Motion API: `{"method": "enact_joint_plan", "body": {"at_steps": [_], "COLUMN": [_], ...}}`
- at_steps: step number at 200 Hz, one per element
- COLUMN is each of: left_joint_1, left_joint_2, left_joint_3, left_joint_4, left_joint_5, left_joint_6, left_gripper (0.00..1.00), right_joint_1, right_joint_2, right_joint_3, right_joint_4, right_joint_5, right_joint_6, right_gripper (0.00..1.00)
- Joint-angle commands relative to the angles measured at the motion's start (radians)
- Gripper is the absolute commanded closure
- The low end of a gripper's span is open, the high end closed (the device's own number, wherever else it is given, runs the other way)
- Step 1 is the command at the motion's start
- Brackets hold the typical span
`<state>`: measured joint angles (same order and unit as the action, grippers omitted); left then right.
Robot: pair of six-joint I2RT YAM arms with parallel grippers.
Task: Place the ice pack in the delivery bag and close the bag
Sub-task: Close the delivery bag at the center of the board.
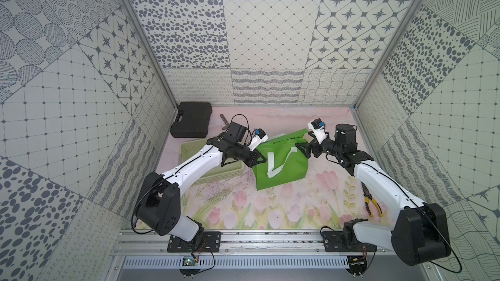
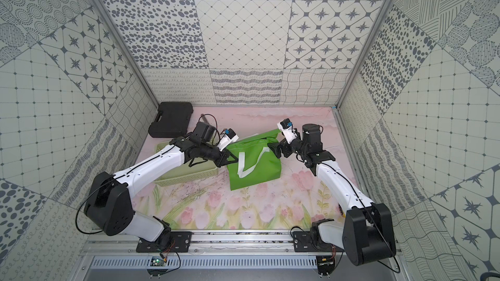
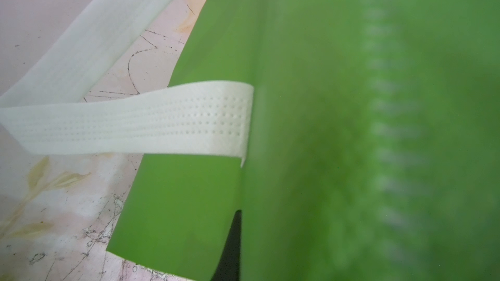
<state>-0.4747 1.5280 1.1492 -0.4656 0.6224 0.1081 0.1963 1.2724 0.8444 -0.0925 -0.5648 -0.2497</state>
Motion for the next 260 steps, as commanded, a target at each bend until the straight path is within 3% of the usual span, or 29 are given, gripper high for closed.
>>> {"method": "enact_joint_plan", "body": {"at_steps": [1, 50, 69, 124, 153, 171, 201, 220, 233, 251, 260], "left_joint_1": [0.004, 0.004, 0.005, 0.010, 0.010, 0.010, 0.010, 0.012, 0.010, 0.010, 0.010], "left_joint_2": [-0.010, -0.013, -0.014, -0.019, -0.020, -0.036, -0.055, -0.063, -0.070, -0.067, -0.064], "left_joint_3": [-0.002, -0.005, -0.005, -0.014, -0.021, -0.032, -0.054, -0.070, -0.084, -0.085, -0.080], "left_joint_4": [-0.050, -0.050, -0.049, -0.031, -0.014, 0.002, 0.012, 0.011, 0.050, 0.059, 0.060], "left_joint_5": [0.063, 0.052, 0.040, 0.042, 0.038, 0.026, 0.014, 0.003, 0.002, -0.004, -0.012], "left_joint_6": [0.048, 0.065, 0.067, 0.068, 0.052, 0.045, 0.044, 0.035, 0.036, 0.036, 0.035], "left_gripper": [1.00, 1.00, 1.00, 1.00, 0.88, 0.81, 0.80, 0.80, 0.82, 0.86, 0.87], "right_joint_1": [-0.010, -0.026, -0.018, 0.017, 0.020, 0.020, 0.020, 0.020, 0.020, 0.020, 0.018], "right_joint_2": [0.047, 0.117, 0.114, 0.025, 0.018, 0.025, 0.031, 0.029, 0.022, 0.012, 0.005], "right_joint_3": [0.039, 0.073, 0.076, -0.033, -0.041, -0.031, -0.029, -0.028, -0.028, -0.032, -0.037], "right_joint_4": [0.055, 0.072, 0.042, 0.006, -0.006, -0.019, -0.019, -0.018, -0.012, -0.006, -0.006], "right_joint_5": [-0.099, -0.221, -0.271, -0.236, -0.221, -0.221, -0.205, -0.183, -0.172, -0.153, -0.146], "right_joint_6": [-0.049, -0.046, -0.026, -0.006, -0.006, -0.013, -0.012, -0.006, 0.000, 0.008, 0.008], "right_gripper": [0.01, 0.02, 0.09, 0.23, 0.31, 0.53, 0.61, 0.86, 0.87, 1.00, 1.00]}}
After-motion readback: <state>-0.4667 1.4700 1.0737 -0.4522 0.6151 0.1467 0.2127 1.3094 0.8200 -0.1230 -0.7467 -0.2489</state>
